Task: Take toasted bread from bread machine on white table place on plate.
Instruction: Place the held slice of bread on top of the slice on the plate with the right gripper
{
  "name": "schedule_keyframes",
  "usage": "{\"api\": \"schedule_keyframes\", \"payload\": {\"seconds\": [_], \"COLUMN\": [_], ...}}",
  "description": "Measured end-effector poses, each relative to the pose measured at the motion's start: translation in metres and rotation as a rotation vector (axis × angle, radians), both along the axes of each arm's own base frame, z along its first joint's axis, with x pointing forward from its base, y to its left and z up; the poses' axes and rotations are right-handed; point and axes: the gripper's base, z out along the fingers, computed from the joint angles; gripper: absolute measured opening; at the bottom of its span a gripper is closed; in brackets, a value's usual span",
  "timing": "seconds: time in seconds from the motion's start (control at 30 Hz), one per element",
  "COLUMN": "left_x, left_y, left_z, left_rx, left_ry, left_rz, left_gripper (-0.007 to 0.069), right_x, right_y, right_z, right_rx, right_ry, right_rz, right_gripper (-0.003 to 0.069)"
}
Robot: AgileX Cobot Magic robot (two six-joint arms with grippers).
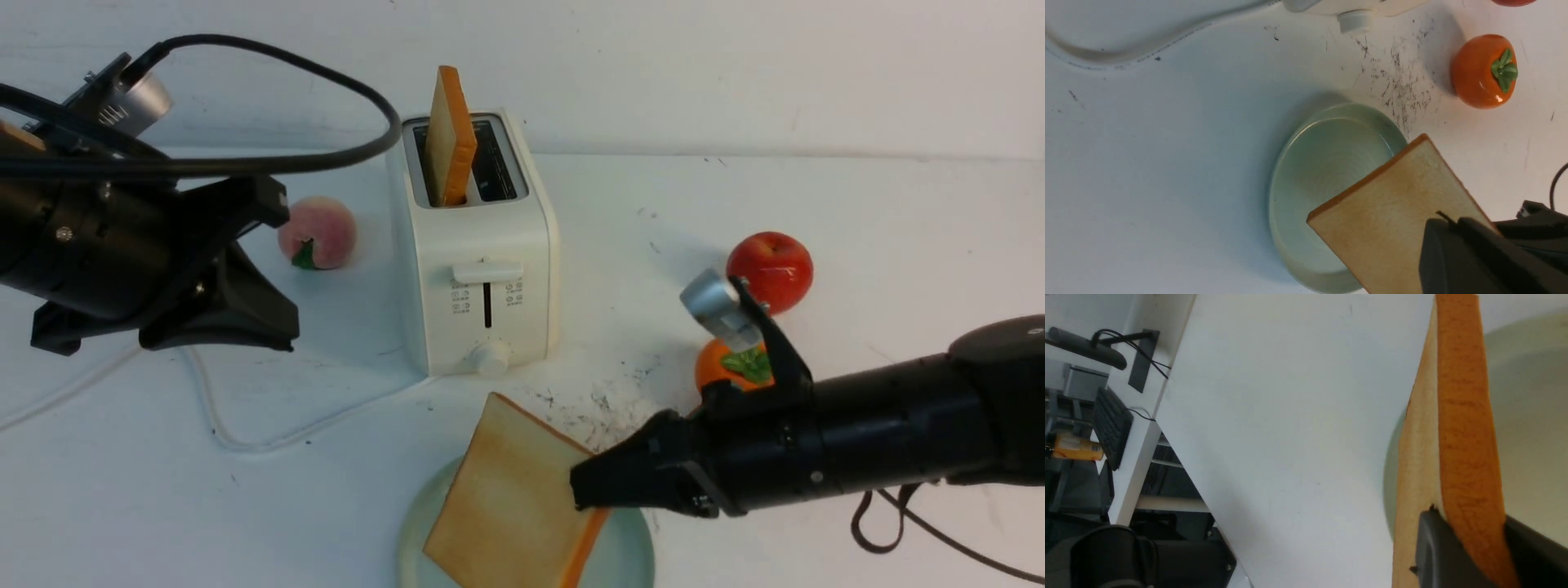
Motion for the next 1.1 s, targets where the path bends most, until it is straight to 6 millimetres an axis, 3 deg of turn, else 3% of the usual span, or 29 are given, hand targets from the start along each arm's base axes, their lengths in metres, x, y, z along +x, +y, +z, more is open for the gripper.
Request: {"api": "schedule_keyframes", "payload": {"seconds": [0.17,0.4,0.5,0.53,0.73,0.97,1.1], "left_x": [0.0,0.0,0.0,0.0,0.0,0.002,0.005], "left_y": [0.0,0.0,0.0,0.0,0.0,-0.002,-0.005], "left_z": [0.0,0.0,0.0,0.0,0.0,0.003,0.007], "left_rx": [0.001,0.001,0.001,0.001,0.001,-0.044,-0.089], "left_ry": [0.0,0.001,0.001,0.001,0.001,-0.019,-0.06], "left_rz": [-0.001,-0.001,-0.001,-0.001,-0.001,0.017,0.025], "left_gripper": [0.0025,0.0034,0.0036,0.0038,0.0042,0.0053,0.0055], "right_x": [0.008,0.013,0.013,0.013,0.013,0.007,0.003], "right_y": [0.001,0.0,0.0,0.0,-0.001,-0.008,-0.019], "right_z": [-0.023,-0.032,-0.033,-0.034,-0.035,-0.011,0.02], "right_rx": [-0.048,-0.072,-0.078,-0.086,-0.129,-0.202,-0.294], "right_ry": [0.019,0.034,0.031,0.011,-0.061,-0.212,-0.4], "right_rz": [-0.001,-0.035,-0.036,-0.027,0.027,0.062,0.036], "right_gripper": [0.0113,0.0136,0.0204,0.0265,0.0448,0.0519,0.0522]}}
